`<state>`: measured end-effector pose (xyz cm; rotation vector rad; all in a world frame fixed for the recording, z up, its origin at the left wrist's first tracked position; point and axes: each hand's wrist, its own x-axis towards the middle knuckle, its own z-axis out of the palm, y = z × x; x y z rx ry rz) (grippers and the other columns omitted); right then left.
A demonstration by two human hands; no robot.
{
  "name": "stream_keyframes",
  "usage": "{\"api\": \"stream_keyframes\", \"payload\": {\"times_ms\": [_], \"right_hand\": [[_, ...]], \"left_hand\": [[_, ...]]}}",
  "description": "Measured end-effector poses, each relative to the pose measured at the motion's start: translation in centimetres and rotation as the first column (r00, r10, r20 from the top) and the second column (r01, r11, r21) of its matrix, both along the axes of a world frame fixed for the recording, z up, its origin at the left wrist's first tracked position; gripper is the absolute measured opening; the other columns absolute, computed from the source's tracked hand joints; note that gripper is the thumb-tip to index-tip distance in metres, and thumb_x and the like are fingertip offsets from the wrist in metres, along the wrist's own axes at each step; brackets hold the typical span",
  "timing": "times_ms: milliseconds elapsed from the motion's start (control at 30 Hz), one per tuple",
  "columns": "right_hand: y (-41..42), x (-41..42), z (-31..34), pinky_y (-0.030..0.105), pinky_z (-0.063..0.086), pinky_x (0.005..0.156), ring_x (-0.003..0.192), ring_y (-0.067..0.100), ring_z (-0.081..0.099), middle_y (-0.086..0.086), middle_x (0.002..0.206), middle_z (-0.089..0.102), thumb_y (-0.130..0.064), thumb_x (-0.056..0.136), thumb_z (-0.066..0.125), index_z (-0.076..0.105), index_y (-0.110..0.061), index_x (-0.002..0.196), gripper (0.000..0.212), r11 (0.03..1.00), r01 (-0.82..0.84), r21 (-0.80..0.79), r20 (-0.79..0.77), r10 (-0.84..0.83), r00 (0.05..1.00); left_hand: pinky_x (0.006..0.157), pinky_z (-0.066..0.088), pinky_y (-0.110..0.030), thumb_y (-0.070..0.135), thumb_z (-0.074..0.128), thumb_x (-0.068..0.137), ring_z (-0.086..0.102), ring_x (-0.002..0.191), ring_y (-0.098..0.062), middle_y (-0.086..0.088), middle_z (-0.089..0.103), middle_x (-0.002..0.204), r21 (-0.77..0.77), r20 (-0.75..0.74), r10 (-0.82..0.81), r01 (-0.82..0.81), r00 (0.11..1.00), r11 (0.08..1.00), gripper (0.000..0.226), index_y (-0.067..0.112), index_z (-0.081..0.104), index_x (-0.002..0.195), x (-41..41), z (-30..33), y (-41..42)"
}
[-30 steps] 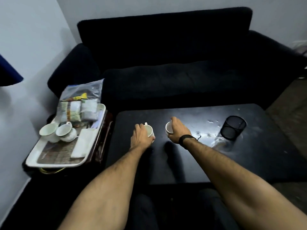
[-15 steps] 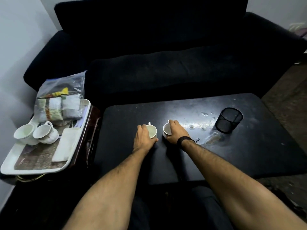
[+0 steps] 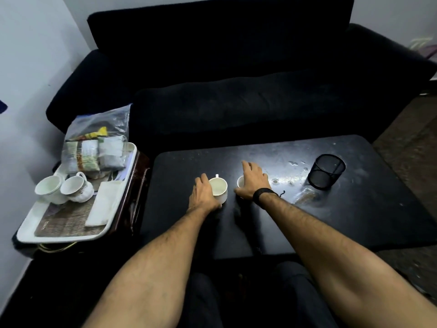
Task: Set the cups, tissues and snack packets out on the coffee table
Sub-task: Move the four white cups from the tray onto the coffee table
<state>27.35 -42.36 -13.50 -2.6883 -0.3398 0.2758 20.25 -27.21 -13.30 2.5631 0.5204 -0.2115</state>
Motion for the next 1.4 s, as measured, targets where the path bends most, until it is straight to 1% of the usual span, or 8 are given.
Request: {"api": "stream_keyframes", "payload": {"times_ms": [133, 267, 500, 767, 933, 1067, 1233, 1400], "right_hand": [[2.9, -0.3, 2.6, 0.047, 0.033, 0.108, 0.136, 0.032, 0.032, 0.012, 0.144, 0.034, -0.037, 0.070, 0.070, 0.023, -0.015, 0.147, 0.093, 0.999, -0.021, 0.025, 0.089, 0.019, 0.996], [8.3, -2.0, 5.0, 0.046, 0.036, 0.108, 0.132, 0.033, 0.036, 0.011, 0.142, 0.036, -0.026, 0.072, 0.069, 0.028, -0.015, 0.145, 0.084, 0.993, -0.103, 0.060, 0.124, 0.095, 0.988], [20.7, -7.8, 7.5, 0.049, 0.041, 0.101, 0.126, 0.036, 0.042, 0.012, 0.136, 0.039, -0.030, 0.077, 0.069, 0.037, -0.016, 0.139, 0.072, 0.927, -0.371, 0.056, 0.084, 0.366, 0.927], [32.4, -12.5, 5.7, 0.049, 0.044, 0.098, 0.123, 0.037, 0.045, 0.014, 0.135, 0.043, -0.033, 0.077, 0.070, 0.035, -0.015, 0.139, 0.073, 0.827, -0.562, 0.035, 0.042, 0.560, 0.827], [37.8, -13.0, 3.9, 0.047, 0.046, 0.099, 0.125, 0.037, 0.045, 0.016, 0.142, 0.038, -0.026, 0.076, 0.070, 0.030, -0.021, 0.143, 0.078, 0.801, -0.590, 0.106, 0.063, 0.586, 0.808], [41.3, -11.7, 3.1, 0.047, 0.047, 0.095, 0.122, 0.039, 0.044, 0.018, 0.136, 0.039, -0.030, 0.081, 0.070, 0.032, -0.023, 0.142, 0.072, 0.804, -0.570, 0.167, 0.118, 0.558, 0.821], [44.9, -10.1, 2.2, 0.049, 0.043, 0.095, 0.123, 0.042, 0.042, 0.020, 0.137, 0.037, -0.033, 0.088, 0.063, 0.034, -0.025, 0.143, 0.063, 0.817, -0.566, 0.110, 0.113, 0.555, 0.824], [45.8, -9.2, 1.1, 0.051, 0.045, 0.090, 0.115, 0.045, 0.049, 0.023, 0.132, 0.039, -0.013, 0.091, 0.051, 0.039, -0.018, 0.137, 0.048, 0.801, -0.583, 0.136, 0.146, 0.566, 0.812]], "left_hand": [[0.097, 0.046, -0.045, 0.024, 0.079, 0.068, 0.044, 0.130, -0.034, -0.013, 0.033, 0.140, 0.020, 0.067, 0.020, -0.022, 0.998, 1.000, 0.099, 0.010, 0.020, 0.146, -0.9, 2.3, 2.8], [0.100, 0.044, -0.040, 0.025, 0.076, 0.073, 0.042, 0.134, -0.032, -0.012, 0.030, 0.147, 0.102, 0.120, 0.067, -0.079, 0.990, 0.992, 0.099, 0.010, 0.016, 0.150, -3.5, 4.8, 7.7], [0.096, 0.044, -0.043, 0.019, 0.070, 0.074, 0.048, 0.125, -0.039, -0.017, 0.042, 0.135, 0.179, 0.232, 0.260, -0.304, 0.937, 0.936, 0.070, 0.008, 0.036, 0.134, -9.7, 7.9, 19.2], [0.091, 0.047, -0.047, 0.019, 0.068, 0.074, 0.052, 0.117, -0.043, -0.020, 0.045, 0.128, 0.226, 0.256, 0.441, -0.496, 0.860, 0.838, 0.062, 0.007, 0.041, 0.128, -15.5, 7.1, 30.8], [0.092, 0.046, -0.045, 0.028, 0.071, 0.074, 0.050, 0.121, -0.042, -0.020, 0.046, 0.130, 0.252, 0.215, 0.463, -0.507, 0.860, 0.824, 0.068, 0.010, 0.041, 0.133, -14.8, 6.4, 35.6], [0.088, 0.047, -0.045, 0.032, 0.072, 0.075, 0.050, 0.120, -0.041, -0.018, 0.046, 0.131, 0.238, 0.186, 0.470, -0.504, 0.863, 0.830, 0.071, 0.016, 0.039, 0.135, -13.2, 5.1, 38.0], [0.096, 0.046, -0.045, 0.028, 0.075, 0.073, 0.045, 0.131, -0.038, -0.013, 0.035, 0.149, 0.218, 0.119, 0.442, -0.458, 0.889, 0.862, 0.098, 0.022, 0.019, 0.153, -11.1, 3.5, 40.9], [0.090, 0.050, -0.044, 0.028, 0.072, 0.081, 0.054, 0.117, -0.039, -0.018, 0.043, 0.132, 0.115, 0.263, 0.399, -0.440, 0.878, 0.891, 0.072, 0.021, 0.039, 0.145, -9.8, 2.1, 41.2]]}}
